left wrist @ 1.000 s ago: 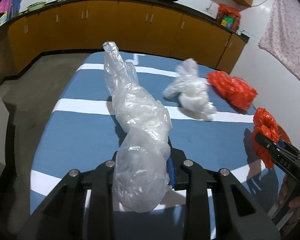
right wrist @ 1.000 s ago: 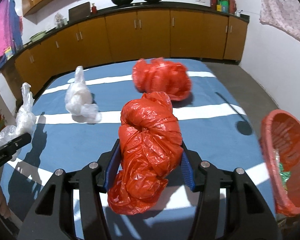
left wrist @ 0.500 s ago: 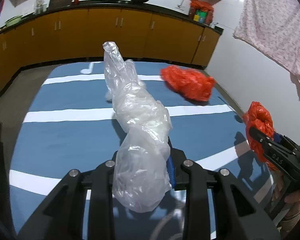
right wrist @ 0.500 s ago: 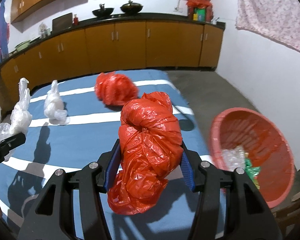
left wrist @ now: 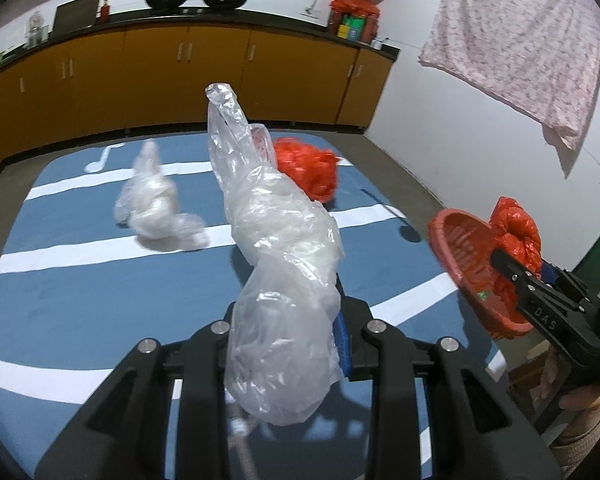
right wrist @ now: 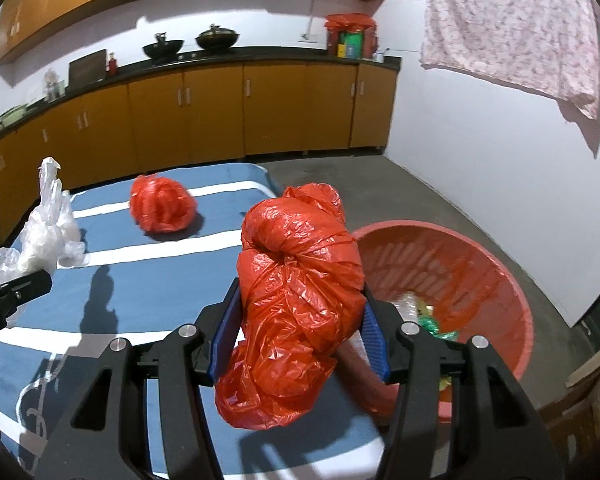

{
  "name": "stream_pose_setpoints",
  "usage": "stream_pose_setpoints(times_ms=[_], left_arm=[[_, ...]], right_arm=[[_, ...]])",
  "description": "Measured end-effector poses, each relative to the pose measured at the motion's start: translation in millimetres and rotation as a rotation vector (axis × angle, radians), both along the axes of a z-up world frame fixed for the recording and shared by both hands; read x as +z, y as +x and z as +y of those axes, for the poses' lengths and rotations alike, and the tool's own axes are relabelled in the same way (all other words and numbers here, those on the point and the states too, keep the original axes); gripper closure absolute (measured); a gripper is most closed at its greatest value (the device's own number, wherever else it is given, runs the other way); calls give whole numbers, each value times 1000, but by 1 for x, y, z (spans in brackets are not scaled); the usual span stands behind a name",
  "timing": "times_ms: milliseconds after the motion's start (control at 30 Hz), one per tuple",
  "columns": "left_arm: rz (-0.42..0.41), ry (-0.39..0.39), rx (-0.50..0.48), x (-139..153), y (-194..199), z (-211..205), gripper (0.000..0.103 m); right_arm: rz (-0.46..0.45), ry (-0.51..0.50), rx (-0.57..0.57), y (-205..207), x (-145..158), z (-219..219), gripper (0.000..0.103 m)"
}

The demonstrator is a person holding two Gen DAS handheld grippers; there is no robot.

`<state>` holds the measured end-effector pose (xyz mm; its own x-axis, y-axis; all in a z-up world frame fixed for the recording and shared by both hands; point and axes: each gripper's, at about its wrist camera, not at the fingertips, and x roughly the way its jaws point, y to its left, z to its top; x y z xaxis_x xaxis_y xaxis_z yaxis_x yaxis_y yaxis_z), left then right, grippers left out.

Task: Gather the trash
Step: 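Carry the clear and red bags over the basket and open both tools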

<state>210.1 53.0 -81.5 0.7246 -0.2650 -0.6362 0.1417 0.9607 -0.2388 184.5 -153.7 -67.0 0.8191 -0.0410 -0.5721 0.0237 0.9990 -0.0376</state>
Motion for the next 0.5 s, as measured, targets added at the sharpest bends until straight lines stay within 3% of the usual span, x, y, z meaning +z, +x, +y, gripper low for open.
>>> stream_pose_setpoints(times_ms=[500], left_arm=[[-36, -36, -133, 13, 10, -63, 73]], right_arm=[[-23, 21, -139, -7, 4, -54, 49]])
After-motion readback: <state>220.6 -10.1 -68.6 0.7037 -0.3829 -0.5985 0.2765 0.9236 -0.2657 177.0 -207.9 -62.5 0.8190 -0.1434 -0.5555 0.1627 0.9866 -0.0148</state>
